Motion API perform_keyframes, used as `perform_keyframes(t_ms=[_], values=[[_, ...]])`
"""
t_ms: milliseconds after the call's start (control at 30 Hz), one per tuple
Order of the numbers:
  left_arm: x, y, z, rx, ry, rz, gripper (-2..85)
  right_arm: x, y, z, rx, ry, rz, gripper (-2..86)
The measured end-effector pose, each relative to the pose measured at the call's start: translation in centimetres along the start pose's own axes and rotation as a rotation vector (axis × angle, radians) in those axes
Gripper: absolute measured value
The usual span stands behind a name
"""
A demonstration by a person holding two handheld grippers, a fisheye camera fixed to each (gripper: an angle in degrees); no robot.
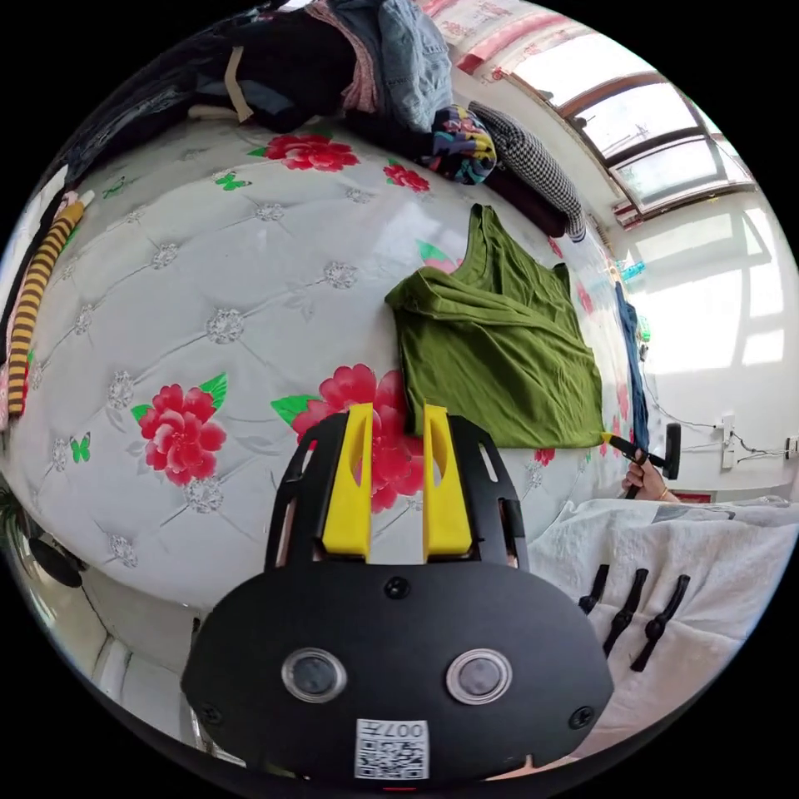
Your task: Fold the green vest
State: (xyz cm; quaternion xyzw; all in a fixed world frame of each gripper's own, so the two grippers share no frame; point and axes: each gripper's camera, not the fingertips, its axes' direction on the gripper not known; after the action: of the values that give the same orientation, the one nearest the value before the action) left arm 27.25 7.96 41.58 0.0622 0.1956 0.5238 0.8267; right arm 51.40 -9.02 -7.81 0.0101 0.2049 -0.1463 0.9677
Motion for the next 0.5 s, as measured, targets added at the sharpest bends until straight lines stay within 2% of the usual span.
perform_keyframes(t_ms=[67,133,167,267,400,500], values=[[0.8,0.2,1.8,-0.055,-0.034,0.018,7.7,-0.2,0.3,-0.1,0.025,0.014,-0.010,2.6],[1.6,0.6,2.1,-0.035,-0.171,0.004,1.4,-0.2,0.6,-0.1,-0.019,-0.018,-0.014,0.9],[1.7,0.6,2.1,-0.040,-0.178,0.016,0.7,-0.3,0.7,-0.1,-0.025,-0.021,-0.021,0.7],[2.1,0.3,2.0,-0.071,-0.076,0.088,-0.6,-1.0,1.3,-1.4,0.005,-0.031,-0.065,0.1],[1.5,0.6,-0.9,0.013,0.054,0.080,-0.6,-1.4,2.1,-5.2,0.105,-0.076,-0.100,-0.2],[0.9,2.2,-2.1,0.039,-0.013,0.073,1.1,-0.8,3.0,-6.3,0.121,-0.094,-0.082,-0.2]])
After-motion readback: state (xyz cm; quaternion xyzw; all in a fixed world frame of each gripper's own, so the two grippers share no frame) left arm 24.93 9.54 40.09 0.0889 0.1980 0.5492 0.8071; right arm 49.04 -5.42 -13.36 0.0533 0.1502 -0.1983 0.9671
